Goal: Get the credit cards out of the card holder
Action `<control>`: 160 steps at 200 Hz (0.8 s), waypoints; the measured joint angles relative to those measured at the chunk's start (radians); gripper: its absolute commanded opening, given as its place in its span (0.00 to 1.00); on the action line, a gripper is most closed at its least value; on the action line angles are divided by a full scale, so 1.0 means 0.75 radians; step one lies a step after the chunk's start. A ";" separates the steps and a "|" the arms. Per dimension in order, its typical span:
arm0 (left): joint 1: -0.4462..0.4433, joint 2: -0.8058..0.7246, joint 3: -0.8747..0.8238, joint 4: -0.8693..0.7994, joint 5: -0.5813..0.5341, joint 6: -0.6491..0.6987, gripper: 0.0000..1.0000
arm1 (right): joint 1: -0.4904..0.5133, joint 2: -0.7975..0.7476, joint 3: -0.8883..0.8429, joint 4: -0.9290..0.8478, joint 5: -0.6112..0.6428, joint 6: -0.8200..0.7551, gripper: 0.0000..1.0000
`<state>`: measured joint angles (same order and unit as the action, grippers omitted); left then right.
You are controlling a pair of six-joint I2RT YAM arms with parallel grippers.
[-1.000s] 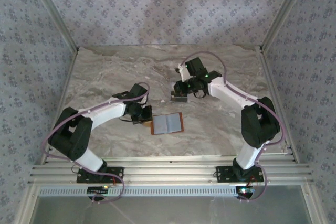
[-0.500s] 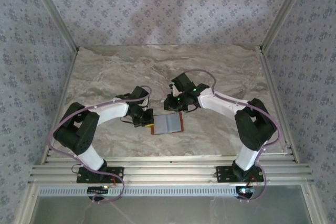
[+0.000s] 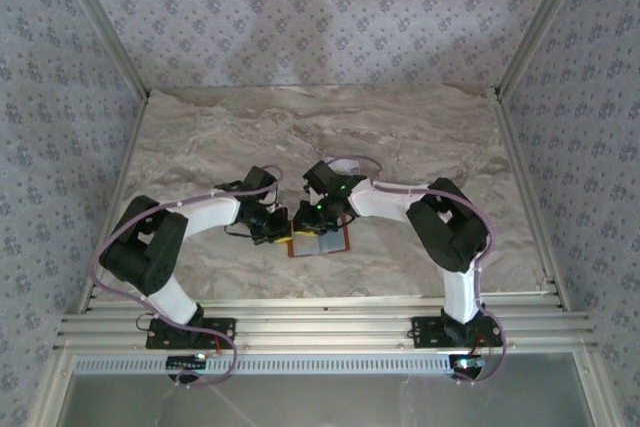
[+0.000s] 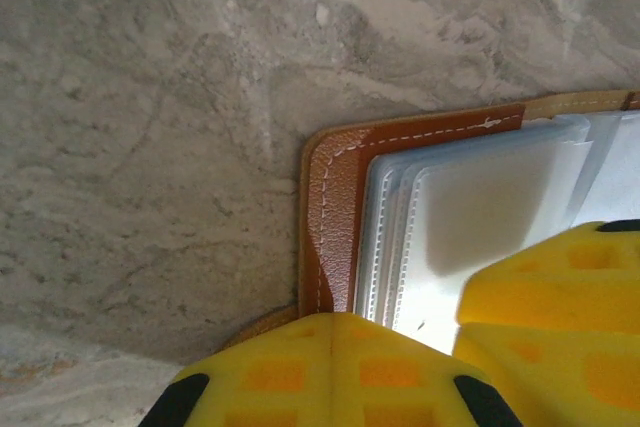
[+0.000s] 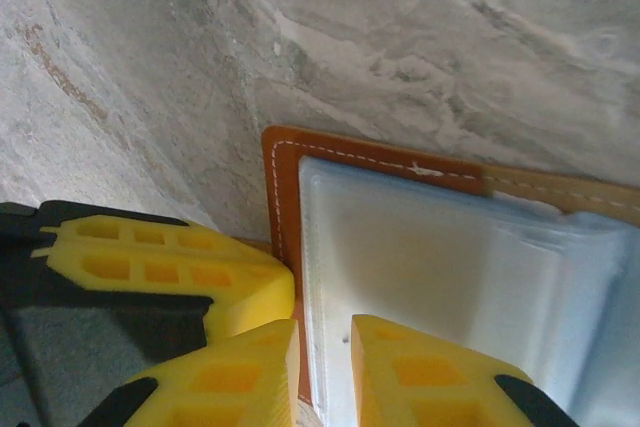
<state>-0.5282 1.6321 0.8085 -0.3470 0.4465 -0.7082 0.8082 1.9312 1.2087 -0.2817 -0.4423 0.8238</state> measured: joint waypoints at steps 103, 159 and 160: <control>0.010 -0.002 -0.010 0.014 0.019 0.001 0.00 | 0.011 0.026 0.048 -0.087 0.052 -0.012 0.27; 0.010 -0.002 -0.010 0.014 0.019 0.001 0.00 | 0.020 0.016 0.098 -0.229 0.172 -0.068 0.33; 0.010 -0.002 -0.010 0.014 0.019 0.001 0.00 | 0.020 0.016 0.098 -0.230 0.174 -0.068 0.33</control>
<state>-0.5205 1.6310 0.8009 -0.3367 0.4606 -0.7074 0.8230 1.9430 1.2823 -0.4545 -0.3119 0.7731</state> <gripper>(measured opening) 0.060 0.311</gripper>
